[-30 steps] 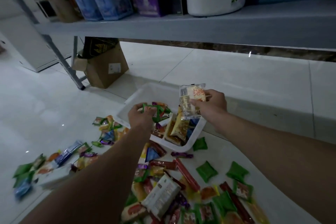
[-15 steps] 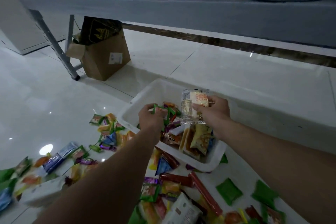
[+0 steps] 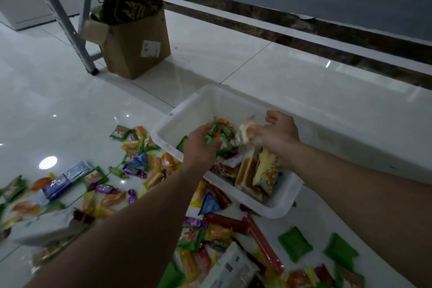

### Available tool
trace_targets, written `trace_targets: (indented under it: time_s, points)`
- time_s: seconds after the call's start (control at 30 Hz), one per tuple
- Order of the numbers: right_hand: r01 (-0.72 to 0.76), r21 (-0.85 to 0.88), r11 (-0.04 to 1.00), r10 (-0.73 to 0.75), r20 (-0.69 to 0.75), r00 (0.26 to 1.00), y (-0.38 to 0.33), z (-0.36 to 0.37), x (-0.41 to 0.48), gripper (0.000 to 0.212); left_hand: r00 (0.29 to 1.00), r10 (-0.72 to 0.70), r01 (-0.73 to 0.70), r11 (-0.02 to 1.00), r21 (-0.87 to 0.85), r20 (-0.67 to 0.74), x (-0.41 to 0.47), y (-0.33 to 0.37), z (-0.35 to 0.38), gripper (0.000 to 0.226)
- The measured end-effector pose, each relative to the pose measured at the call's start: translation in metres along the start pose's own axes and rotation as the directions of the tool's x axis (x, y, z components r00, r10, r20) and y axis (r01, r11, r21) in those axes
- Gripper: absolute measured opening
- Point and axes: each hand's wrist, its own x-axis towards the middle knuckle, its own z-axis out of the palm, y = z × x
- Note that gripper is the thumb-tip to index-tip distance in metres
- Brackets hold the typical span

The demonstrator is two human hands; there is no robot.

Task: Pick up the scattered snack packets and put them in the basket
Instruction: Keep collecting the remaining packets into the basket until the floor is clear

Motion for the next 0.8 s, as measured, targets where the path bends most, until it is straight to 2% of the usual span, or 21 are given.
trace_targets:
  time_s: [0.13,0.23,0.3,0.57,0.8]
  points:
    - [0.118,-0.135,0.984,-0.119,0.002,0.993,0.003,-0.032,-0.012,0.062,0.997,0.047,-0.050,0.998,0.039,0.066,-0.017,0.009,-0.001,0.051]
    - [0.156,-0.232,0.960,-0.150,0.044,0.988,0.017,-0.061,-0.026,0.061,0.981,0.099,-0.116,0.989,0.097,0.164,-0.036,0.022,0.006,0.054]
    - [0.173,-0.279,0.944,-0.158,0.074,0.985,0.030,-0.081,-0.036,0.063,0.975,0.130,-0.150,0.983,0.102,0.180,-0.049,0.034,0.014,0.054]
    - [0.105,-0.372,0.922,-0.070,0.107,0.992,0.078,-0.160,-0.072,0.069,0.948,0.214,-0.241,0.966,0.094,0.236,-0.115,0.072,0.068,0.051]
    - [0.016,-0.462,0.887,0.046,0.122,0.991,0.141,-0.207,-0.093,0.073,0.854,0.234,-0.354,0.916,0.190,0.466,-0.185,0.063,0.134,0.052]
